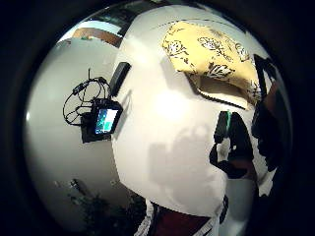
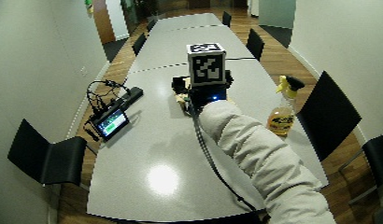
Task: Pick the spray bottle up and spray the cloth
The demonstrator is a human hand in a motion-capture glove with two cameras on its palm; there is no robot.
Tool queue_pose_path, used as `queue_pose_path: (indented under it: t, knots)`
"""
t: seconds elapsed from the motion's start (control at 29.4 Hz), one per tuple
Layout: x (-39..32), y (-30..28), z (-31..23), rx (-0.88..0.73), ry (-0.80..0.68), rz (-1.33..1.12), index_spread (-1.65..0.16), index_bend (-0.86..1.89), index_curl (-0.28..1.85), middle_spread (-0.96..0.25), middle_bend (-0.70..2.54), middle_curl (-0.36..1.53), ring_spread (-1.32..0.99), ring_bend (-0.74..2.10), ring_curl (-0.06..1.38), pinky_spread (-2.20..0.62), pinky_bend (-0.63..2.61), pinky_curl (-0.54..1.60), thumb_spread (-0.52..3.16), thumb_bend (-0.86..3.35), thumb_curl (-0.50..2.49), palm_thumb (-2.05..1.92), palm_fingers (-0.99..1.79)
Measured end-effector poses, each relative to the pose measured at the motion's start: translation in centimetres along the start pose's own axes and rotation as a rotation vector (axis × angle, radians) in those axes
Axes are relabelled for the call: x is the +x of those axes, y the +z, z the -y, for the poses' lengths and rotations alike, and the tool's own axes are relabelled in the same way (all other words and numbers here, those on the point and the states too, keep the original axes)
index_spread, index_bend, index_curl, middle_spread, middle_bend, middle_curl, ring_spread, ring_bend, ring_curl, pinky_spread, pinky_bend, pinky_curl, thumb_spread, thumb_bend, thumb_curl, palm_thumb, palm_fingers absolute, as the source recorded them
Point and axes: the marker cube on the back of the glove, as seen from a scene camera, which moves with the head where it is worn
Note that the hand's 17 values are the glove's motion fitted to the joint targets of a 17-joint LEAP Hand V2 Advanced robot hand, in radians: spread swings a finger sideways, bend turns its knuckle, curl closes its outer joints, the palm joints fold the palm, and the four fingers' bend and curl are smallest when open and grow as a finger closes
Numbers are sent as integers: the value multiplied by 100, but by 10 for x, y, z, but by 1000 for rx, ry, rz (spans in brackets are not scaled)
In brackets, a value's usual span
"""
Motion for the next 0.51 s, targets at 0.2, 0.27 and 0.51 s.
queue_pose_path:
  t: [0.2, 0.27, 0.51]
  knots:
    - [-3, 1, 0, -16, 7, -26, -13, 22, 16, -6, 52, 21, -11, 72, 24, -15, 82, 24, 47, 43, 22, 77, 144]
    - [-5, 2, 0, -20, 3, -29, -14, 23, 20, -6, 55, 25, -12, 74, 28, -16, 85, 28, 52, 42, 25, 79, 141]
    - [-7, 3, -2, -25, 3, -38, -16, 25, 28, -7, 61, 32, -14, 79, 36, -19, 92, 37, 65, 35, 31, 83, 133]
